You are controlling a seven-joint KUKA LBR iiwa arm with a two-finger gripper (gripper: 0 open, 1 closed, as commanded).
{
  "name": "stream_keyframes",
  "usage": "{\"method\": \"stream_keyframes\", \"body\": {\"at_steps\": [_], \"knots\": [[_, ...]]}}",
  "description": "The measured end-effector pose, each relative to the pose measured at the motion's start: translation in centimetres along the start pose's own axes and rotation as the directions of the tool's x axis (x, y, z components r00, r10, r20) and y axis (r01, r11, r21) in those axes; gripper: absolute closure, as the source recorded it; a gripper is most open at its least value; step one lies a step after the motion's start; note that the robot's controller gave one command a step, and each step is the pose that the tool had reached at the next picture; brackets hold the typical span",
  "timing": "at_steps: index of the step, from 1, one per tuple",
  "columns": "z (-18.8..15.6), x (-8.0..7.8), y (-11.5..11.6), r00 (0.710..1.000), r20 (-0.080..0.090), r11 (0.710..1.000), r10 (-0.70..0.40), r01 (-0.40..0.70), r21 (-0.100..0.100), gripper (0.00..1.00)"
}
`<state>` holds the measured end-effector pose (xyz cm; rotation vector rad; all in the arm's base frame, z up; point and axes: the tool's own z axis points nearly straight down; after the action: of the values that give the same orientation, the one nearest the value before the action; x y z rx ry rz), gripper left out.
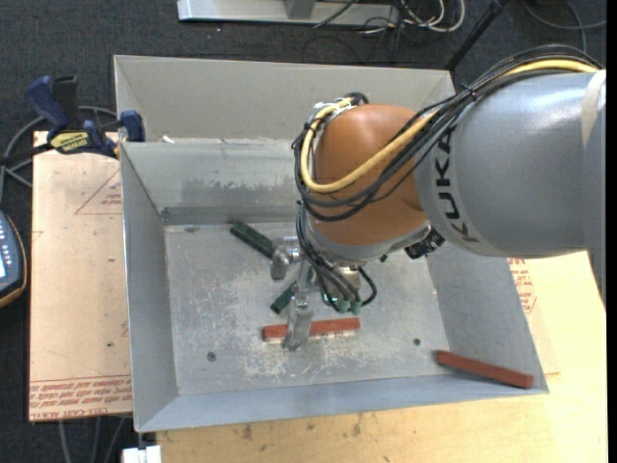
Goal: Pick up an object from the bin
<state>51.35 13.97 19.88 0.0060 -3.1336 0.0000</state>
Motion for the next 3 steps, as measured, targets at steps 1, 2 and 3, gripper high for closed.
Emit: {"method": "stream_keyframes", "body": {"at_steps": [1, 2, 3], "knots": [[13.31, 1.07, -6.75, 0.998, 0.001, 0.998, 0.06, -0.06, 0.001, 0.0], [13.32, 1.04, -6.65, 0.998, 0.007, 0.998, 0.061, -0.061, -0.002, 0.0], [13.31, 1.01, -6.57, 0.998, 0.008, 0.998, 0.062, -0.062, -0.002, 0.0]]}}
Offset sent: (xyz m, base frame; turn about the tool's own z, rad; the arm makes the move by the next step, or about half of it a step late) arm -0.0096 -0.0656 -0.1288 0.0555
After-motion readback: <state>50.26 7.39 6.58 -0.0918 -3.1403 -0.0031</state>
